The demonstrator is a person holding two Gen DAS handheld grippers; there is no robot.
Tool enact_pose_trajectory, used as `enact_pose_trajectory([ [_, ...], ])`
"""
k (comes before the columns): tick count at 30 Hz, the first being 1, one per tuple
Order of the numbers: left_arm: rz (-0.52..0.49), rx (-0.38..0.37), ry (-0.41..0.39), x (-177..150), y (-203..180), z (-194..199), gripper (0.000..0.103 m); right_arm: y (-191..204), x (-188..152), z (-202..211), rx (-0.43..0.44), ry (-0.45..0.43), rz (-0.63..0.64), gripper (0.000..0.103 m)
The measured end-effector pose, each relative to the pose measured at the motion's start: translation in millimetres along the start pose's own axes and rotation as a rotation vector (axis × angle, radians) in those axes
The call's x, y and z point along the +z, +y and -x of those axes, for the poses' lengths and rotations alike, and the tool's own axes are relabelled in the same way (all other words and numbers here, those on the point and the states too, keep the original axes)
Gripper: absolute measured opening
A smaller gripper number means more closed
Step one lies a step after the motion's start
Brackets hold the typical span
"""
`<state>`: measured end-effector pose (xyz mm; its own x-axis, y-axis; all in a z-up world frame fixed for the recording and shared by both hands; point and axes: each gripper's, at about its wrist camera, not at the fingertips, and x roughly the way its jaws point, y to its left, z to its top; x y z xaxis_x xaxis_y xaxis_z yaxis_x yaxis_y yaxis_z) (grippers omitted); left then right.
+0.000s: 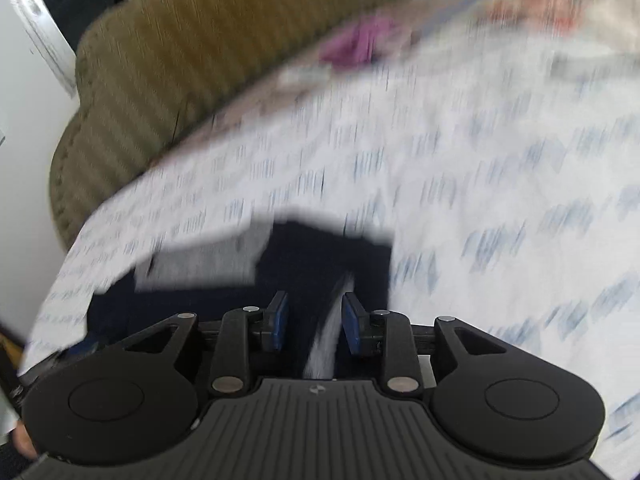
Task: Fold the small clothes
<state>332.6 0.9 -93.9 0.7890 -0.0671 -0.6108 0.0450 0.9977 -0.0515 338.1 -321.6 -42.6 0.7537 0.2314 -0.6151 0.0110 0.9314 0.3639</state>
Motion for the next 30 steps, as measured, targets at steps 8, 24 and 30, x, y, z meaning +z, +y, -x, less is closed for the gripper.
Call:
enact_pose_trajectory([
  [8, 0.002, -0.008, 0.013, 5.6, 0.7, -5.9, 0.100, 66.6, -12.4, -41.6, 0.032, 0.070, 0.225, 0.051],
  [24, -0.021, 0.016, 0.017, 8.0, -3.3, -9.3, 0.103, 33.3, -42.5, -52.9, 0.019, -0.030, 0.183, 0.032],
  [30, -0.037, -0.012, -0.078, 0.3, -8.9, 63.1, 0.103, 46.1, -51.2, 15.8, 0.092, -0.060, 0.159, 0.055],
])
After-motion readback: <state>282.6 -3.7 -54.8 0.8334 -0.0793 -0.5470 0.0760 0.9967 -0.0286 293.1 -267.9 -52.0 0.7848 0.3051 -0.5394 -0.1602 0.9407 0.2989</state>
